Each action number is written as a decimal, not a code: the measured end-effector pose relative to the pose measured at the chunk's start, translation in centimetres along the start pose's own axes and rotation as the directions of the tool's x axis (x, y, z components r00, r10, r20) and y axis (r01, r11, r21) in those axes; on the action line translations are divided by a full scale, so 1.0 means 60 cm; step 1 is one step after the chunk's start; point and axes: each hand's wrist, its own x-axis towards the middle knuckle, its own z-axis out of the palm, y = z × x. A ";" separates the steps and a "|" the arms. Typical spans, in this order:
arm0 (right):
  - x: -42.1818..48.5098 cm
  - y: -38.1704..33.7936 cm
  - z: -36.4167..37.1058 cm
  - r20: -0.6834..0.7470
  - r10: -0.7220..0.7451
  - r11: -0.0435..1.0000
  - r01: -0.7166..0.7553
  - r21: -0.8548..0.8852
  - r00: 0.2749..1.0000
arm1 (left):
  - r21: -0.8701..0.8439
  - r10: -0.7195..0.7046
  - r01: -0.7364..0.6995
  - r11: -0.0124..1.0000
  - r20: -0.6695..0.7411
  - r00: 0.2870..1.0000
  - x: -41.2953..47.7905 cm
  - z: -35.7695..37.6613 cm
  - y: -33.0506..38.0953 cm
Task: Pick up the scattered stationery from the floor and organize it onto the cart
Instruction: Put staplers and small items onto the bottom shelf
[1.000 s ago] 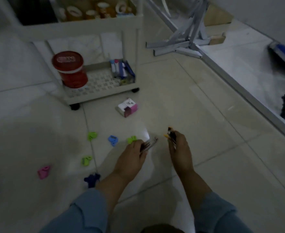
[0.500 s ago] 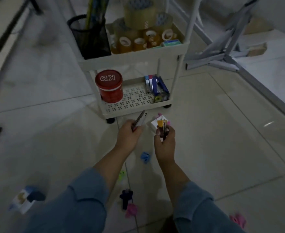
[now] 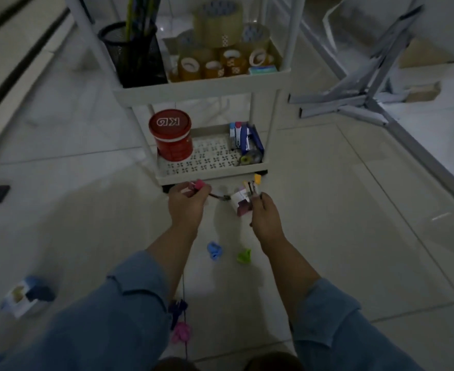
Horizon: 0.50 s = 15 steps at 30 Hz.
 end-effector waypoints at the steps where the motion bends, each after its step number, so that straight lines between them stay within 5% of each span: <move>1: 0.017 -0.004 0.004 -0.005 0.028 0.999 -0.027 0.018 1.000 | -0.077 -0.020 0.023 0.997 0.031 0.999 0.016 0.005 0.000; 5: 0.097 -0.013 0.035 0.040 0.159 0.981 -0.162 0.104 0.987 | -0.140 0.000 0.018 0.990 0.128 0.992 0.087 0.033 0.024; 15: 0.298 -0.058 0.112 -0.015 -0.023 0.977 0.020 -0.211 1.000 | 0.055 -0.040 0.031 0.998 0.175 0.984 0.268 0.128 0.051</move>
